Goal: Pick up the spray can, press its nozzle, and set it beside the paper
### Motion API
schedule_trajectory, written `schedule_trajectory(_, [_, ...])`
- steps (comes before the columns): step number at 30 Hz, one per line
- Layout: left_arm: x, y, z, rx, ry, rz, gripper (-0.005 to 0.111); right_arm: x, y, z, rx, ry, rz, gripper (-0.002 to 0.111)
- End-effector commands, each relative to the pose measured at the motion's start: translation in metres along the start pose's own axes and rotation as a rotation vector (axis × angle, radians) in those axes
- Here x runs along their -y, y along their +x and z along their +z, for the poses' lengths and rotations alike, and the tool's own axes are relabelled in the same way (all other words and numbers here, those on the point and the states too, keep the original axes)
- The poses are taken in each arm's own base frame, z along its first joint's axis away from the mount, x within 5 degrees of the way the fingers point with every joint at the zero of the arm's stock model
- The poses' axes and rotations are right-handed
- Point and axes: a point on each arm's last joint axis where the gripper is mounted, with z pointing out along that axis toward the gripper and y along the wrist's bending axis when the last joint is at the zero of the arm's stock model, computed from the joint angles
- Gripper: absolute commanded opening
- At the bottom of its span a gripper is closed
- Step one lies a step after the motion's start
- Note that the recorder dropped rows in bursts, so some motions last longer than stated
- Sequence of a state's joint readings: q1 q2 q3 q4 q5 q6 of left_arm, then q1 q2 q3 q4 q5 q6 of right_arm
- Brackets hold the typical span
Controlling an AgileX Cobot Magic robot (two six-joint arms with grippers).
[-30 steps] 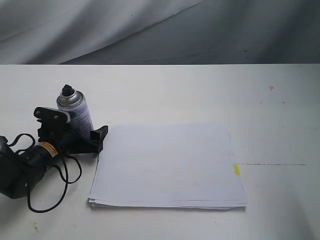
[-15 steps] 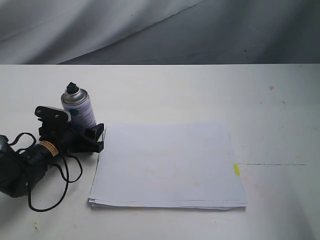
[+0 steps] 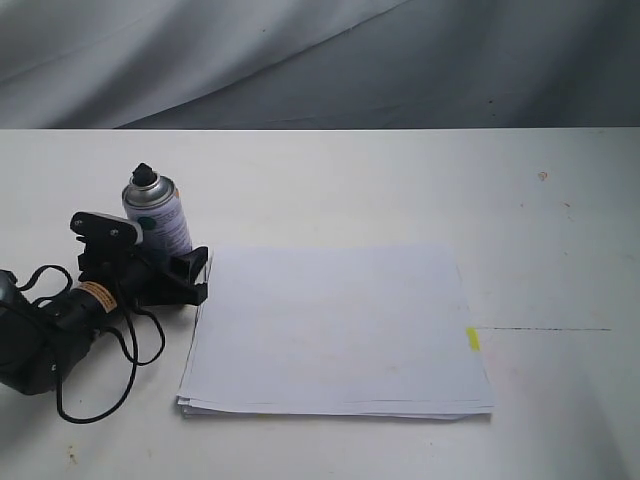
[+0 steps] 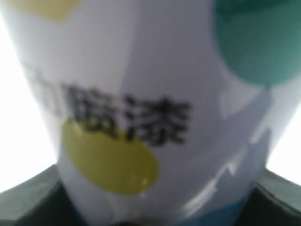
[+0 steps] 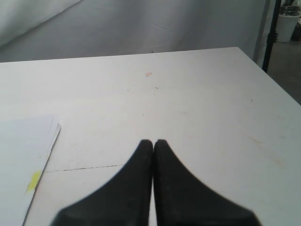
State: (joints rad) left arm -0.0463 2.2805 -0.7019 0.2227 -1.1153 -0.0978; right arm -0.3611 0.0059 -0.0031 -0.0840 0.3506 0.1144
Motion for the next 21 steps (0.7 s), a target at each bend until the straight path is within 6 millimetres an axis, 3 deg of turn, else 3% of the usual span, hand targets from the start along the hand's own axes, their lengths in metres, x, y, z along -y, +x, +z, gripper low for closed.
schedule_trajectory(1, [-0.0001,-0.0009,0.0004,0.010,0.001,-0.019,0.072,-0.0002,0.0009,-0.0001,0.001,-0.003,-0.001,0.000])
schedule_trajectory(6, [-0.0003,-0.0022,0.0004,0.024,0.000,-0.035,0.088,-0.0002,0.0009,-0.0001,0.001,-0.003,-0.001,0.000])
schedule_trajectory(21, [0.0005,-0.0104,-0.0002,0.108,0.009,-0.036,0.088,-0.0002,0.0009,-0.0001,0.001,-0.003,-0.001,0.000])
